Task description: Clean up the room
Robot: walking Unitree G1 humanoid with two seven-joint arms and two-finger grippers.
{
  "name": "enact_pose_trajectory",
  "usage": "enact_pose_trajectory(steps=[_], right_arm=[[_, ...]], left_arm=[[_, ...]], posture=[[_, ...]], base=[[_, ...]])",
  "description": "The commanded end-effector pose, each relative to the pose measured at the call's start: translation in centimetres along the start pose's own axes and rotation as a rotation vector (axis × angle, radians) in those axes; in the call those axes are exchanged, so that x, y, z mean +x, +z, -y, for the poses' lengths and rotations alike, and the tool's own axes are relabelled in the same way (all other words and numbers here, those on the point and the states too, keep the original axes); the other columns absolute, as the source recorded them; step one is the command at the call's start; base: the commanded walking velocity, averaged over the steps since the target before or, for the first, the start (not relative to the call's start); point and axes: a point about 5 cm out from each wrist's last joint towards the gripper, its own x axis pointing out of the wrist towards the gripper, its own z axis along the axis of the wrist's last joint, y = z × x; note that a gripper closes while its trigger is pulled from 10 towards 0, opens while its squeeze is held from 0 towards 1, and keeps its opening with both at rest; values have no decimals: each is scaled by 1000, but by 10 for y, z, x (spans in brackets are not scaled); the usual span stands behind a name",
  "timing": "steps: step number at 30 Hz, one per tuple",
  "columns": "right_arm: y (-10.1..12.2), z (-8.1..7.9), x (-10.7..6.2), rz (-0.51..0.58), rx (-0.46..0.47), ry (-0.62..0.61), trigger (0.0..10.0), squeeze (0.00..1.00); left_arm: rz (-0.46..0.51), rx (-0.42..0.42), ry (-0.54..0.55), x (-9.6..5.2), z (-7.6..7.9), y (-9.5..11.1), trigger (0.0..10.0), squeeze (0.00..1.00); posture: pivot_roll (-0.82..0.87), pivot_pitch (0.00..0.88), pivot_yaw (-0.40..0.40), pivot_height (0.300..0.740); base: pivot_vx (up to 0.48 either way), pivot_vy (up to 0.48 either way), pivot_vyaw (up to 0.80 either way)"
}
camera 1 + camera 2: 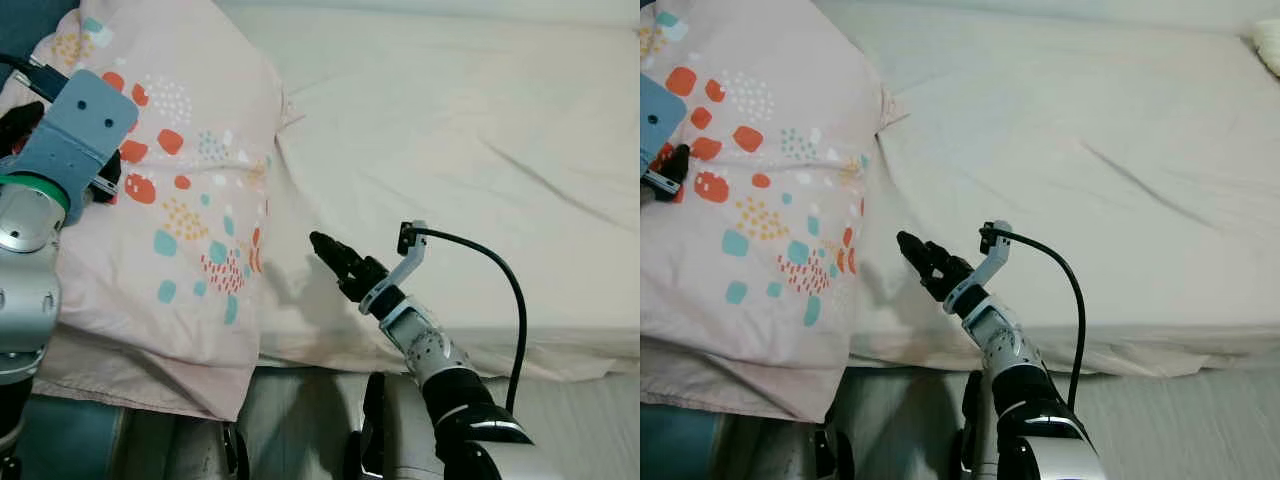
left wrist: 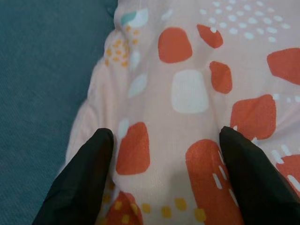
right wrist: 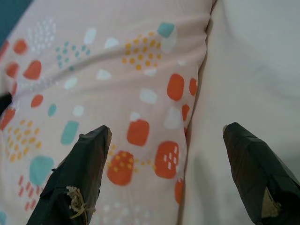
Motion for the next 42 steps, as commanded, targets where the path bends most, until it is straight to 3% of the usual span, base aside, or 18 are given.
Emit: enact_pose_trajectory(steps=[1, 2, 3, 4, 5, 8, 9, 10, 11, 12, 13, 14, 15, 29, 42], right_arm=[[-5, 4, -7, -1, 22, -17, 10000, 0], [-5, 4, -7, -1, 22, -17, 10000, 0], [-5, 6, -8, 2, 17, -26, 10000, 0], [-5, 6, -8, 2, 17, -26, 10000, 0], [-3, 8, -10, 12, 12, -39, 10000, 0], [-2, 10, -12, 20, 6, -52, 10000, 0], [-1, 11, -14, 30, 4, -61, 10000, 0], [0, 13, -16, 40, 3, -70, 10000, 0], [0, 14, -18, 45, 4, -74, 10000, 0], [0, 14, -18, 45, 4, -74, 10000, 0], [0, 14, -19, 50, 4, -78, 10000, 0], [0, 14, -19, 50, 4, -78, 10000, 0], [-1, 14, -19, 52, 3, -81, 10000, 0], [4, 9, -23, 100, -41, -94, 10000, 0], [10, 8, -28, 136, -63, -127, 10000, 0]], left_arm=[[-111, 2, -47, 0, 15, -20, 10000, 1000], [-111, 2, -47, 0, 15, -20, 10000, 1000], [-154, 5, -107, -1, 30, -30, 10000, 1000], [-154, 5, -107, -1, 30, -30, 10000, 1000], [-216, 5, -161, 0, 48, -47, 10000, 1000], [-266, -6, -202, -1, 61, -60, 10000, 1000], [-307, 1, -223, 0, 70, -72, 10000, 937], [-331, 8, -217, 2, 75, -80, 5725, 0], [-339, 13, -209, 4, 76, -84, 4745, 0], [-339, 13, -209, 4, 76, -84, 4745, 0], [-350, 10, -202, 6, 79, -87, 627, 0], [-350, 10, -202, 6, 79, -87, 627, 0], [-354, 9, -198, 7, 81, -89, 0, 0], [-248, -39, -98, 25, 83, -70, 0, 0], [-168, -52, -120, 30, 76, -56, 0, 0]], posture=[[205, 245, -5, 575], [205, 245, -5, 575], [196, 240, 4, 575], [196, 240, 4, 575], [188, 234, 17, 575], [186, 230, 18, 575], [184, 227, 20, 575], [182, 226, 22, 575], [182, 226, 22, 575], [182, 226, 22, 575], [177, 223, 24, 575], [177, 223, 24, 575], [177, 223, 24, 575], [154, 227, 30, 575], [139, 236, 42, 575]], base=[[0, 0, 0], [0, 0, 0], [0, 0, 0], [0, 0, 0], [0, 0, 0], [0, 0, 0], [0, 0, 0], [0, 0, 0], [0, 0, 0], [0, 0, 0], [0, 0, 0], [0, 0, 0], [0, 0, 0], [0, 0, 0], [0, 0, 0]])
